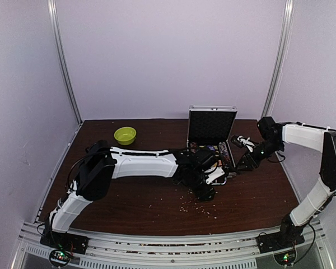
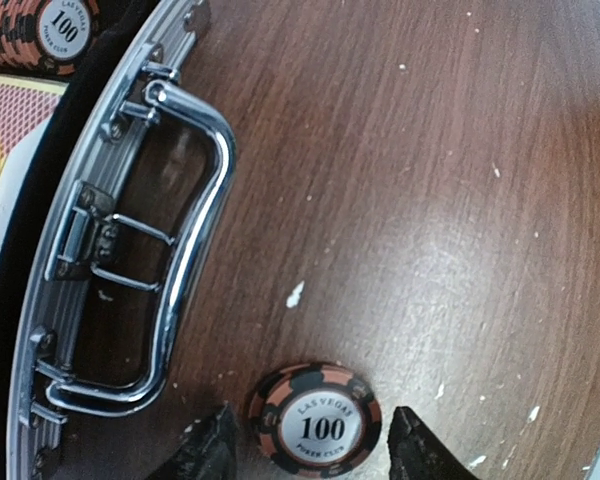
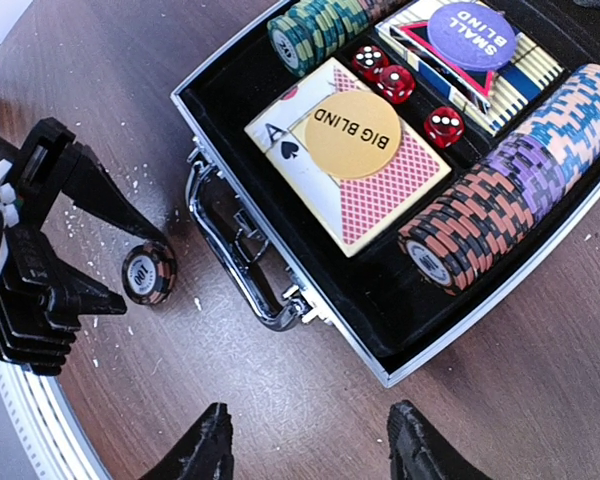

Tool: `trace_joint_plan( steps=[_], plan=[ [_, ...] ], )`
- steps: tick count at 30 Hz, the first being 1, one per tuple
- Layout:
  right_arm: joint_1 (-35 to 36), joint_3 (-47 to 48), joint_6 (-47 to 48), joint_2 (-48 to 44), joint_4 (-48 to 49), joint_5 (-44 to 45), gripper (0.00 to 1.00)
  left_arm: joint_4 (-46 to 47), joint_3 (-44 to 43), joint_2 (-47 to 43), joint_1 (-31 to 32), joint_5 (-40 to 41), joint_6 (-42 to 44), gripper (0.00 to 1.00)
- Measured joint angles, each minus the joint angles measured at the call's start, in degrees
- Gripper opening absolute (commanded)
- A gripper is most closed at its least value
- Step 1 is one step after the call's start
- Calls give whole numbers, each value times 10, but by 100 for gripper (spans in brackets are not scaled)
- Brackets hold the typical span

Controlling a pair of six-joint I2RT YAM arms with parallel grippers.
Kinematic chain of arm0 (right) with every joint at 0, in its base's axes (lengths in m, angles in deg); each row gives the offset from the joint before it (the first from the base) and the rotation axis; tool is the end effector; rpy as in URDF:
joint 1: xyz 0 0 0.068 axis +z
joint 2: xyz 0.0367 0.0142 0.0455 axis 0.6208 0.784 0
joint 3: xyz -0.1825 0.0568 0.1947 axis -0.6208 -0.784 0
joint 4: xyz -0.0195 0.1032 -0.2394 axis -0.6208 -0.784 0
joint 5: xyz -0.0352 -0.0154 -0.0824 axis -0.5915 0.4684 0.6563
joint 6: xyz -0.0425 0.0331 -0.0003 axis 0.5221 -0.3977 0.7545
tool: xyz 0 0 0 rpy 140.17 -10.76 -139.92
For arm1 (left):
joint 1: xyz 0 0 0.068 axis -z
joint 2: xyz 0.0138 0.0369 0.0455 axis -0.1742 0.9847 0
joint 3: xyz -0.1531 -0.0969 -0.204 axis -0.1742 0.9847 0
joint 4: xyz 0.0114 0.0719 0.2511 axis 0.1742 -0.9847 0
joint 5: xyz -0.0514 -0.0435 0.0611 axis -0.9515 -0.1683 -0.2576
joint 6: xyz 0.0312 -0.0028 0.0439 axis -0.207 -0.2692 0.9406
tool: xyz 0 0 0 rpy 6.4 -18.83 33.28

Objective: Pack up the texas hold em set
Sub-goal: Place the poker chip in the poker chips pile, then pick up the pile of poker chips from the center of the board.

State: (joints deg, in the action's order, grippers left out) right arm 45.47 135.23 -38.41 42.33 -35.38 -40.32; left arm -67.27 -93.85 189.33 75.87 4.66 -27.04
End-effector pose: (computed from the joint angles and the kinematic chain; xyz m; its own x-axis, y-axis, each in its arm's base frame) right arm 0.2861 0.0585 0.2132 -0.6099 -0.5308 -0.5885 -0.7803 0.5319 0.3290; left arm 0.2098 -0.4805 0.1475 -0.4183 0.7440 -0.5210 0.9048 0.3915 -0.1674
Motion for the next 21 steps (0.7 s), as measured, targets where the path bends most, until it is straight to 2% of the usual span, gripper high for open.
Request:
trace_joint_plan(
  steps=[6,9,10,11,12,13,19,21],
  plan=[
    [0,35,16,-5,-30,9,56,-35,16,-44,0,50,29,56],
    [0,60,23,-19,-38,30,65,-53,30,-97,-5,82,44,57],
    [0,66,24,-32,-37,41,70,-56,34,-116,-8,90,48,57],
    [0,69,22,-49,-32,51,81,-57,39,-137,-14,96,51,57],
    [0,73,21,-68,-25,62,98,-58,44,-154,-22,99,52,57],
    [0,79,18,-85,-19,71,100,-56,53,-176,-35,99,52,57],
    [1,135,3,-125,33,66,100,-32,96,-236,-137,136,40,57],
    [5,144,15,-123,35,33,91,-24,114,-242,-171,151,30,57]
  ],
)
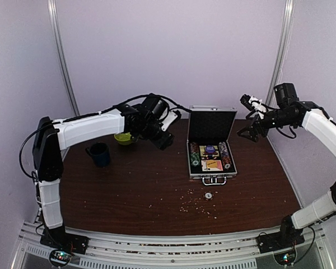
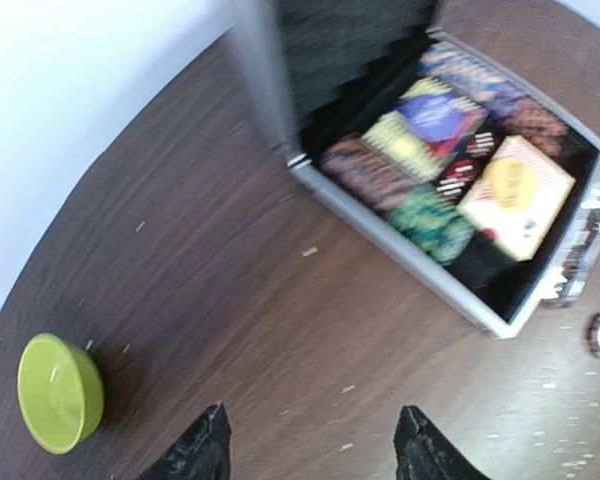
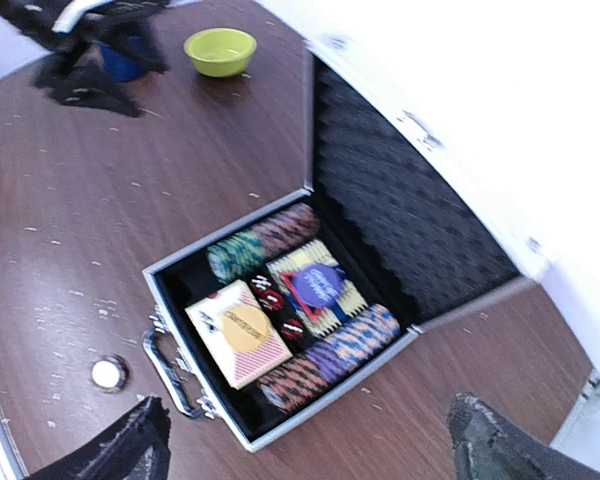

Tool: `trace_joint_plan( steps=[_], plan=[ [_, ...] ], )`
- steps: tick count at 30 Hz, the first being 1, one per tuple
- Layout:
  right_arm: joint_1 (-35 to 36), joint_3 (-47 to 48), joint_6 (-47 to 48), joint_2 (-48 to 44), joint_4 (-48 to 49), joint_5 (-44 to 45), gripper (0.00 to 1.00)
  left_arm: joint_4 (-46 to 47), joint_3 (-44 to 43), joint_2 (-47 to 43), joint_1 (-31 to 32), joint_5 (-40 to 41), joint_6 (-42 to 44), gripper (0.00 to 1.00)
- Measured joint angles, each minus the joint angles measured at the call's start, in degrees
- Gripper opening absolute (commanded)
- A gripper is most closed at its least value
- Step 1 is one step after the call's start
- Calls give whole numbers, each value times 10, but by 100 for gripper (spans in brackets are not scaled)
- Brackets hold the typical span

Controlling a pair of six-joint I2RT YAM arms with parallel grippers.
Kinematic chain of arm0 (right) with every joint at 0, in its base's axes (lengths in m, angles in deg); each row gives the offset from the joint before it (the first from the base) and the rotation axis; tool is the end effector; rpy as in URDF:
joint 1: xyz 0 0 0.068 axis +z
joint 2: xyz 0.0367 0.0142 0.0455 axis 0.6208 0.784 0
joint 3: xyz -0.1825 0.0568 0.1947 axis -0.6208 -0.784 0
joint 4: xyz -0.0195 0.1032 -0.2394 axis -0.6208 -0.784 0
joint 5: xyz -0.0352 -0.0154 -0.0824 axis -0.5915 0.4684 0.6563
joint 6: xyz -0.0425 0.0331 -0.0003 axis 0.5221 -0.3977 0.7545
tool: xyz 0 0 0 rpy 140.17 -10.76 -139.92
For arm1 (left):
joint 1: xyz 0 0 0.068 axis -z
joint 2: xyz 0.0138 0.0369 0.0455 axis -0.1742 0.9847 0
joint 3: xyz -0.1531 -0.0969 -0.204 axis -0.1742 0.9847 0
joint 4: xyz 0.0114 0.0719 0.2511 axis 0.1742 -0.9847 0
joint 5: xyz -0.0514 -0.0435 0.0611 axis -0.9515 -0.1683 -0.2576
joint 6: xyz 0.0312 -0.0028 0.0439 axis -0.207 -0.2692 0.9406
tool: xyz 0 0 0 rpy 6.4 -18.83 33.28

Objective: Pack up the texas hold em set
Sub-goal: Pick up the pile of poker chips from the center of the board.

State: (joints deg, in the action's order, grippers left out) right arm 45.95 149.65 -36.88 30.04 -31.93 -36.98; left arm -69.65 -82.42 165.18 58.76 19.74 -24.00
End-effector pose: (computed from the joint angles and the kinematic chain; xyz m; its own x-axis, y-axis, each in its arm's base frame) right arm 0.2798 0.0585 0.3502 -0.2167 -0.5228 -0.8245 -0.8365 0.5348 -0.1192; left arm 0.3038 -0.3399 0.2810 -0.5035 0.5360 -0.6777 0.6839 0.7265 0.0665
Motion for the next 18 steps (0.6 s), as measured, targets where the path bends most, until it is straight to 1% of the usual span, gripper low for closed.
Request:
trace_joint_plan(
  steps=[3,4,6,11,15,18],
  plan=[
    [29,17,26,17,-15,-24,75,17,46,-17,-33,16,-13,57],
    [43,22,34,26,-19,-28,72,20,62,-25,-37,20,-16,57],
    [92,34,55,52,-33,-12,69,25,91,-43,-39,28,-22,57],
    [206,26,93,117,-62,50,69,44,101,-79,-32,27,-37,58],
    [272,3,117,148,-83,108,74,61,111,-120,-33,27,-44,58],
    [309,-14,127,168,-93,146,75,71,112,-130,-33,27,-46,58]
  ],
)
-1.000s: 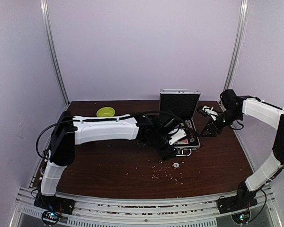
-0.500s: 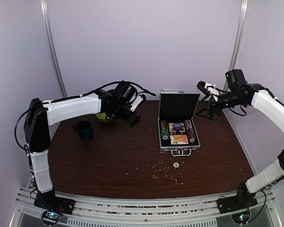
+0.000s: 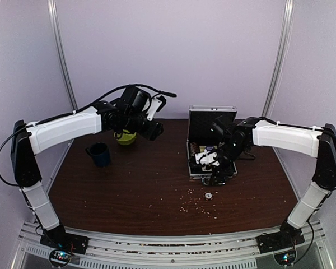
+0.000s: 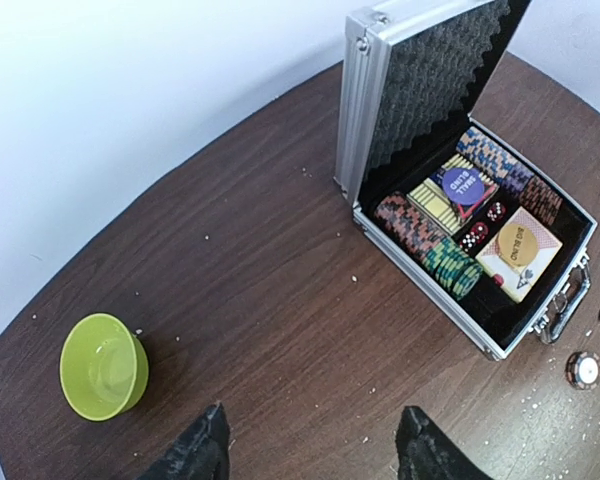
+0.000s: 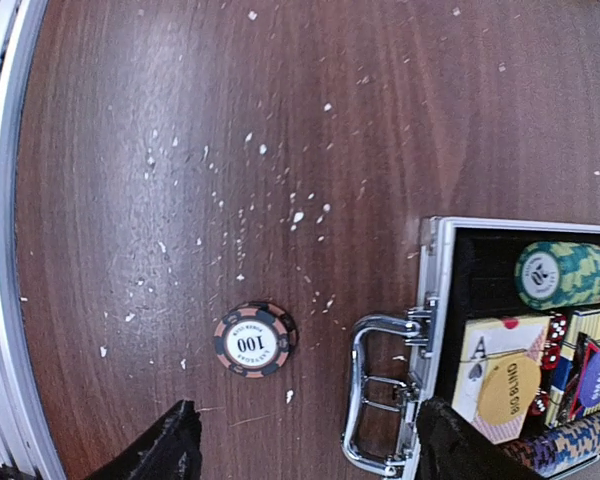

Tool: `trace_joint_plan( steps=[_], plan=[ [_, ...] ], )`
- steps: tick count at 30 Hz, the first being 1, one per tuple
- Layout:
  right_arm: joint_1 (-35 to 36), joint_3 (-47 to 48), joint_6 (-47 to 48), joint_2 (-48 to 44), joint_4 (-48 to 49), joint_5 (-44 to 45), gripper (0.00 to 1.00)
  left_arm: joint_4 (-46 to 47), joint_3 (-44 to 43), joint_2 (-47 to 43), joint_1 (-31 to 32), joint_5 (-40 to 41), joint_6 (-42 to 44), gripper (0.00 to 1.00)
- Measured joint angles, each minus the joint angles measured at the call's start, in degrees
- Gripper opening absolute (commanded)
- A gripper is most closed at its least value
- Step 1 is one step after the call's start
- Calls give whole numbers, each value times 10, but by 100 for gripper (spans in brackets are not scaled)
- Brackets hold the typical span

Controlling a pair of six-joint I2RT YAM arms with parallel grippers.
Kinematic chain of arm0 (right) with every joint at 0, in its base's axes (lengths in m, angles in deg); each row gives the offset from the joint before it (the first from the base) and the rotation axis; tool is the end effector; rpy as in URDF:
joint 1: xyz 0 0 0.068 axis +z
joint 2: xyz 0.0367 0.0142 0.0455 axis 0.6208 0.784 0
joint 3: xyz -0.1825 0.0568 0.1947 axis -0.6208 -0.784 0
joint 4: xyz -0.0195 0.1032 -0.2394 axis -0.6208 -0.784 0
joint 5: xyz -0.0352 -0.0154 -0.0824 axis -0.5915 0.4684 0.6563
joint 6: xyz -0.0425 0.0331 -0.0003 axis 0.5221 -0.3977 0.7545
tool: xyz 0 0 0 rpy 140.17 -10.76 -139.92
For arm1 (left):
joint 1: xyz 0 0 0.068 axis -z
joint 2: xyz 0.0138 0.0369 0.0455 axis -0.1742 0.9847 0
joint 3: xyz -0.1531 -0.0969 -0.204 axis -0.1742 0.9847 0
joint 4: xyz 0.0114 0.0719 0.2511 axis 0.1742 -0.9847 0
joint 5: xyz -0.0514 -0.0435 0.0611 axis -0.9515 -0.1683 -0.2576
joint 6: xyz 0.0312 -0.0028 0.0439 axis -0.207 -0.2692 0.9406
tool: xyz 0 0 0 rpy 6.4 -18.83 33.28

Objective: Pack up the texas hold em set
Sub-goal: Pick up the pile of poker chips from the center of the board.

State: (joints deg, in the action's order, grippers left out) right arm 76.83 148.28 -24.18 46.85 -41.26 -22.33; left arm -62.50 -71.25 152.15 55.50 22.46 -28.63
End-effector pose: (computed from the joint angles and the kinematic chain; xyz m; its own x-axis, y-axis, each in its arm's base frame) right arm 0.2468 0.2128 0.2453 0.0417 -0.8776 -0.4776 -0.9991 -0.0320 -0.0284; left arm 0.2917 -0.2883 0.3205 -0.4989 0.3585 -0.7890 0.5661 0.8241 0.0164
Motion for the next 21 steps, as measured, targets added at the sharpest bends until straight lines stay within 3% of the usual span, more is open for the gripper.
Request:
trace_joint_plan(
  steps=[9,21],
  plan=[
    [51,-30,7,54,-1,87,76,4,7,0,0,-7,-6,58],
    [71,-32,5,96,9,95,73,4,8,14,0,-18,-7,58]
  ],
)
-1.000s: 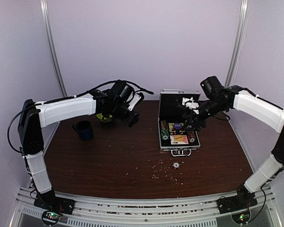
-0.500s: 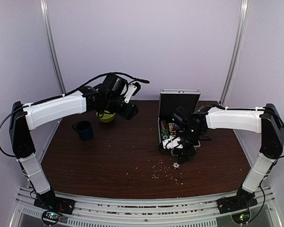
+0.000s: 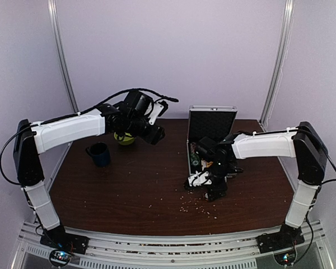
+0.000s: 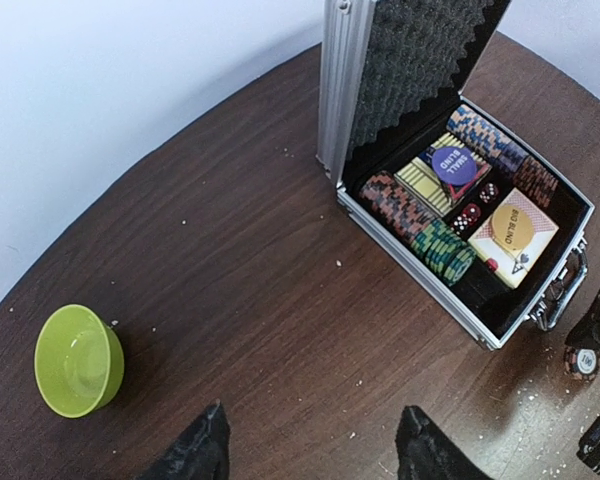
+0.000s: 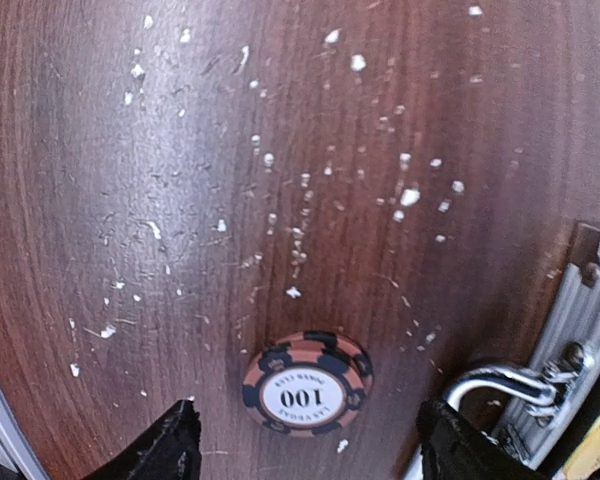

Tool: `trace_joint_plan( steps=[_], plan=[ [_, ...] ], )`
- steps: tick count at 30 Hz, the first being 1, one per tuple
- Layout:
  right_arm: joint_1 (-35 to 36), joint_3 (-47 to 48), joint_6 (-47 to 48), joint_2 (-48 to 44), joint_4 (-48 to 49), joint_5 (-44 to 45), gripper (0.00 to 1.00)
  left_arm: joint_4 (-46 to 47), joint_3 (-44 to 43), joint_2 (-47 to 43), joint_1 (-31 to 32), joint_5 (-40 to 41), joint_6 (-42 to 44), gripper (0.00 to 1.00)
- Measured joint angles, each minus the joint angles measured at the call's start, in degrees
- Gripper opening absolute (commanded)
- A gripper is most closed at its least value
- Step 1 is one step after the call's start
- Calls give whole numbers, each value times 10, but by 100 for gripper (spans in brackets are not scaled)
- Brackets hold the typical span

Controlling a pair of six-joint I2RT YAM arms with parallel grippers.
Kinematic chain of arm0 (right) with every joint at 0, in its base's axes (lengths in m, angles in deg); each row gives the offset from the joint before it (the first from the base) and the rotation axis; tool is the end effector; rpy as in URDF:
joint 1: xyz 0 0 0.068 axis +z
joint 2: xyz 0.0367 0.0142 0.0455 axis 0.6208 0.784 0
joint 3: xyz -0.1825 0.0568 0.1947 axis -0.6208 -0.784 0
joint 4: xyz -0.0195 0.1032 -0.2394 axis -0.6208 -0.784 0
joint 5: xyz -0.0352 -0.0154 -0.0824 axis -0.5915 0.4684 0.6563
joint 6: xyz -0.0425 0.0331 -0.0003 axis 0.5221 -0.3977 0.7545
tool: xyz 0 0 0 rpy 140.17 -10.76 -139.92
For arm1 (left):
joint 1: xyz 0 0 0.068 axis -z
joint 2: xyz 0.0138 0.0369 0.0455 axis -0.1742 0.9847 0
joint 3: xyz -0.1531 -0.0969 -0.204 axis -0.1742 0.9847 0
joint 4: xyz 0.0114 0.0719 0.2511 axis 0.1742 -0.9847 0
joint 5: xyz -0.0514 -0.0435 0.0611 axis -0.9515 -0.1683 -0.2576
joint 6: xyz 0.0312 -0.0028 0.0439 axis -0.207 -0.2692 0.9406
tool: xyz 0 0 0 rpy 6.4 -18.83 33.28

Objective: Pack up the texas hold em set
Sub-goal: Pick up the pile of poker chips from the center of the board.

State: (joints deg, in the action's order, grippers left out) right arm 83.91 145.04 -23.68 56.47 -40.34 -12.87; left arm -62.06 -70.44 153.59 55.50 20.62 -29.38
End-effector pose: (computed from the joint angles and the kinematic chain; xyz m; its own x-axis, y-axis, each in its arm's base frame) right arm 0.2291 0.2442 0.1765 0.1124 -0.9639 -0.2413 -0.9916 -0.1245 0.0357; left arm 0.2943 -0.2925 0.3064 -0.5260 0.3669 -0.7673 0.5799 0.8146 -0.0080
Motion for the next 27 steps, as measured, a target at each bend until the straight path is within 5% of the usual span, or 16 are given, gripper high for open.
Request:
trace_joint_plan(
  steps=[27],
  plan=[
    [5,-2,-43,40,17,12,32,0,0,18,0,-24,-2,58]
  ],
)
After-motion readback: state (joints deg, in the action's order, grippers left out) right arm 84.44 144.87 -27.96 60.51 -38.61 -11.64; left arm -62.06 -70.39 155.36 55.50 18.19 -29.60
